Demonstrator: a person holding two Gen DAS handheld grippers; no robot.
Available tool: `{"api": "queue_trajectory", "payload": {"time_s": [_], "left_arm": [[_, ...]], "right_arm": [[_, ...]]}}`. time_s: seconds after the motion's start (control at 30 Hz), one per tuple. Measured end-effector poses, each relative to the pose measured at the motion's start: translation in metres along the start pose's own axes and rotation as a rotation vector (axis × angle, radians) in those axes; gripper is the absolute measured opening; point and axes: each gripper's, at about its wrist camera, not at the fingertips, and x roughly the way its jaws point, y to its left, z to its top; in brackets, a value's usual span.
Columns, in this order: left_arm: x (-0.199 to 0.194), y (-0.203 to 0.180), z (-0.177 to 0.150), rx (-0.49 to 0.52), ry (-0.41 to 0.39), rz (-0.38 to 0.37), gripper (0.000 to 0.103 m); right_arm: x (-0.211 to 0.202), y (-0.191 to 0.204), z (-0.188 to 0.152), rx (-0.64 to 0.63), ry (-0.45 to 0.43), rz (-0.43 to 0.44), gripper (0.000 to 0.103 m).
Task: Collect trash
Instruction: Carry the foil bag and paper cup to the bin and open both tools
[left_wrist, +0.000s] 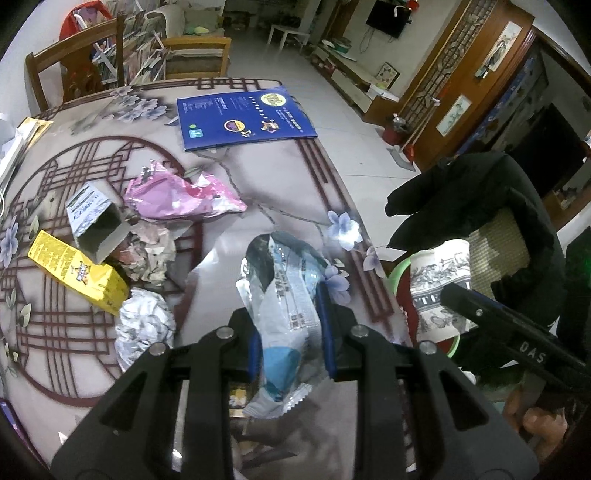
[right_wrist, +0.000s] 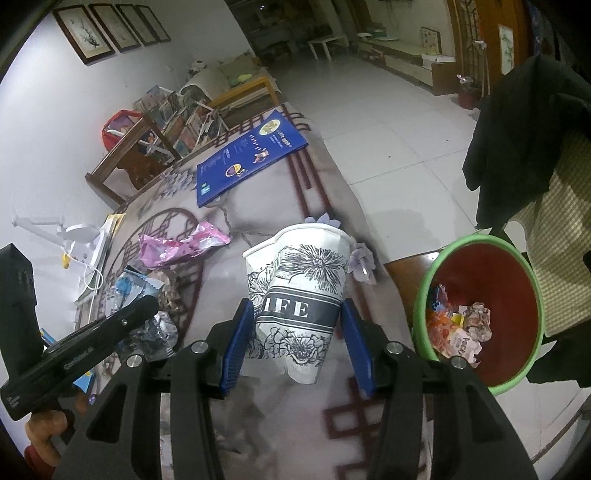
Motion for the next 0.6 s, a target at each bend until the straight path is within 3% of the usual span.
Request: {"api": "queue_trajectory", "payload": {"time_s": [0.2, 0.6], "left_arm": [[0.012, -0.028, 0.002, 0.017, 0.016, -0.01, 0.024], [0.049, -0.111, 0.0, 0.139, 0.076, -0.094, 0.024]], "right_arm": [[-0.001, -0.028, 0.006, 0.019, 0.0, -0.01, 0.048], [-0.034, -0.13, 0.003, 0.159, -0.033, -0.111, 0.048]]}}
